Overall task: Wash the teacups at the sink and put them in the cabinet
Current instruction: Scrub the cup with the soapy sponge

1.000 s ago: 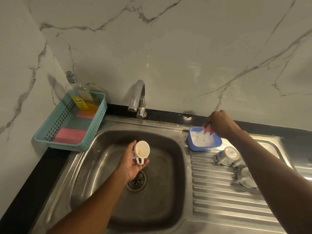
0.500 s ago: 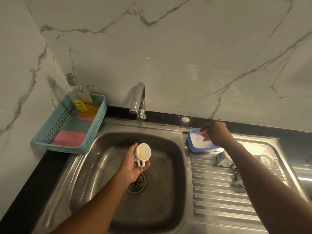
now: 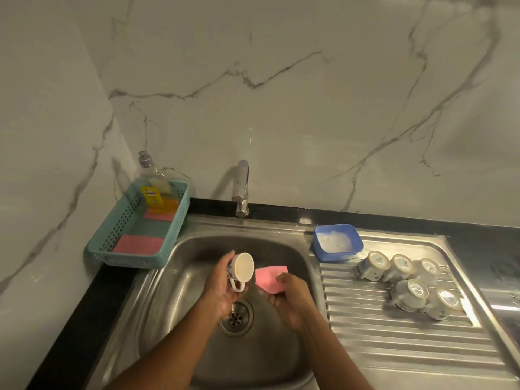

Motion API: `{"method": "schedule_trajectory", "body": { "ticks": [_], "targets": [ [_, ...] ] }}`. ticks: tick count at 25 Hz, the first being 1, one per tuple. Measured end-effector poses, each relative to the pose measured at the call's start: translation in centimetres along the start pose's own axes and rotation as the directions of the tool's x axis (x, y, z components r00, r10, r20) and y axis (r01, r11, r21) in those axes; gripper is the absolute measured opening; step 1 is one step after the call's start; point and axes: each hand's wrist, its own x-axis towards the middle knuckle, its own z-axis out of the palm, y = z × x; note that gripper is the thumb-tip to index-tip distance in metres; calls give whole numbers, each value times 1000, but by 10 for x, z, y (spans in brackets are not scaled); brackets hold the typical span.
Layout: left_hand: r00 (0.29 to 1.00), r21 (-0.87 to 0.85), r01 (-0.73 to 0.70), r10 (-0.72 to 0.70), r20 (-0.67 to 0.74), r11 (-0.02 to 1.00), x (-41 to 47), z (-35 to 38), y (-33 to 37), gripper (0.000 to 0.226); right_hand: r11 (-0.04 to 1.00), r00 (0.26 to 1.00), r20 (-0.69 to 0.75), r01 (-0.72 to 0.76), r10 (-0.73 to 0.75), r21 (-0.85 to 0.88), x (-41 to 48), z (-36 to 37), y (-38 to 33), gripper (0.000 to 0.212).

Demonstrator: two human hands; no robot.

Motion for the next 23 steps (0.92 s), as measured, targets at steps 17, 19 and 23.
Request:
{"method": "schedule_trajectory", "body": {
  "ticks": [17, 19, 23],
  "targets": [
    [950, 211, -273, 229, 214, 938, -45, -14, -14, 54, 812, 917, 252, 393, -310, -432, -68, 43, 31, 27],
    [946, 243, -287, 233, 228, 927, -48, -7, -7, 50, 402, 766, 402, 618, -501, -676, -61, 30, 31, 24],
    [985, 563, -156, 88, 146, 811, -65, 7, 3, 43, -419, 554, 814, 707, -175, -571, -38, -3, 12, 39]
  ]
}}
